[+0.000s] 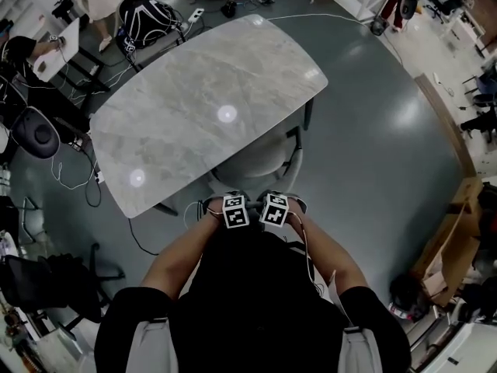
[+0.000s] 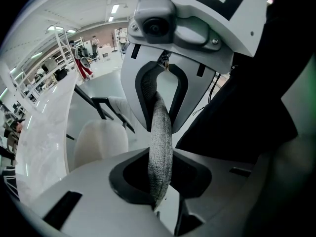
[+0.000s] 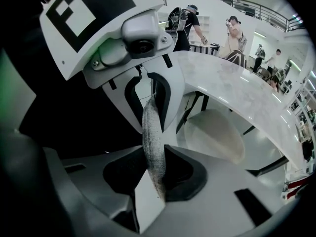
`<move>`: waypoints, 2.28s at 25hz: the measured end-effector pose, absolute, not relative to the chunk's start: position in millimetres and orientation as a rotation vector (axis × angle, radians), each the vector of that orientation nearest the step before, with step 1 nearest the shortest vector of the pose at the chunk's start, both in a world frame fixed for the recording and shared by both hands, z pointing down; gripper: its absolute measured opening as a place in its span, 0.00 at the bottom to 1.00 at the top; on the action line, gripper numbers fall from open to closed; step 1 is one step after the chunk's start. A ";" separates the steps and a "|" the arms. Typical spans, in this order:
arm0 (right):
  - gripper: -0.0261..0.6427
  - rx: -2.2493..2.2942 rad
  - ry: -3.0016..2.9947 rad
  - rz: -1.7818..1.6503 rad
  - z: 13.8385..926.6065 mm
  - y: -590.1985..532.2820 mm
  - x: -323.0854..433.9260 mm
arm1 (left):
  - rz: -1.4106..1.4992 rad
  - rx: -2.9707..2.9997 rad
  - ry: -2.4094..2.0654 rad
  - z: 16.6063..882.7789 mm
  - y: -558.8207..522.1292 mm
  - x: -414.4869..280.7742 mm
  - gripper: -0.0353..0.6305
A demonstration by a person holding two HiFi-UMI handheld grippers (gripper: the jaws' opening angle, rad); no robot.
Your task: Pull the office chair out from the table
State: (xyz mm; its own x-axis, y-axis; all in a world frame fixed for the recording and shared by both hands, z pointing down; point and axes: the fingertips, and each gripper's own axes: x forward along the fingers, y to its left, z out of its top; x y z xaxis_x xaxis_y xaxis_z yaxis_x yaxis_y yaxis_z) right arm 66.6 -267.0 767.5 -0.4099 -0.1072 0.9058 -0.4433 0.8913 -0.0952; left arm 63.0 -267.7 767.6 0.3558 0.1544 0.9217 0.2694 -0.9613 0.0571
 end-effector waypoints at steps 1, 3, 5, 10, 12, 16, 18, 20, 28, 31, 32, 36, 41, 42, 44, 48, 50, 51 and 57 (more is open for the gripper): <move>0.20 0.402 -1.977 0.391 767.5 -264.0 65.9 | -1.680 -2.500 -0.392 767.5 -264.8 62.3 0.18; 0.20 0.406 -1.975 0.392 768.2 -259.6 61.7 | -1.679 -2.499 -0.393 767.5 -260.2 58.0 0.18; 0.20 0.410 -1.971 0.394 768.9 -254.6 57.3 | -1.679 -2.495 -0.394 767.6 -255.4 53.0 0.18; 0.20 0.416 -1.965 0.407 768.4 -240.3 45.2 | -1.668 -2.490 -0.419 767.4 -241.5 41.3 0.18; 0.20 0.420 -1.957 0.411 767.9 -233.8 42.0 | -1.666 -2.488 -0.433 766.6 -234.8 37.5 0.18; 0.20 0.442 -1.950 0.432 770.3 -215.4 33.1 | -1.655 -2.486 -0.459 767.7 -216.8 28.9 0.18; 0.20 0.448 -1.946 0.438 770.9 -207.3 27.1 | -1.651 -2.482 -0.473 768.1 -208.7 22.8 0.18; 0.20 0.456 -1.943 0.444 770.8 -199.9 22.0 | -1.642 -2.482 -0.482 767.7 -201.0 18.1 0.18; 0.20 0.495 -1.939 0.467 768.8 -164.8 8.1 | -1.631 -2.463 -0.512 766.4 -166.1 4.0 0.18; 0.20 0.511 -1.934 0.472 769.8 -155.4 -0.2 | -1.621 -2.455 -0.526 766.4 -156.9 -4.7 0.18; 0.20 0.513 -1.935 0.475 770.2 -151.8 -3.8 | -1.618 -2.454 -0.530 766.7 -153.3 -7.9 0.18; 0.20 0.517 -1.937 0.488 769.8 -135.6 -13.3 | -1.621 -2.444 -0.542 767.2 -137.6 -17.6 0.18; 0.20 0.508 -1.939 0.496 771.2 -112.3 -19.5 | -1.625 -2.441 -0.558 768.3 -114.3 -23.4 0.18; 0.20 0.506 -1.942 0.493 771.1 -108.6 -20.9 | -1.626 -2.442 -0.560 768.5 -110.4 -24.4 0.18; 0.20 0.506 -1.944 0.487 770.1 -102.4 -20.2 | -1.628 -2.443 -0.557 767.6 -104.1 -24.0 0.18; 0.20 0.491 -1.943 0.472 769.4 -86.9 -16.5 | -1.644 -2.451 -0.535 766.8 -88.7 -20.8 0.19; 0.20 0.473 -1.943 0.465 769.9 -76.7 -15.5 | -1.652 -2.459 -0.525 766.7 -78.8 -20.0 0.19; 0.20 0.465 -1.943 0.463 769.7 -71.4 -15.2 | -1.655 -2.464 -0.521 766.5 -73.5 -19.8 0.19; 0.20 0.436 -1.947 0.441 771.8 -46.4 -14.2 | -1.671 -2.487 -0.485 768.5 -48.1 -18.8 0.19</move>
State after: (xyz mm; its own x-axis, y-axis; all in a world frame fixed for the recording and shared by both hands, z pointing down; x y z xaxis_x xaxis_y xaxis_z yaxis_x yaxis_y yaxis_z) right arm -14.2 -46.4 771.8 -0.3895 -0.1033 0.9152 -0.4878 0.8660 -0.1099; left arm -18.8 -48.1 768.5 0.3447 0.2026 0.9166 0.3197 -0.9434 0.0883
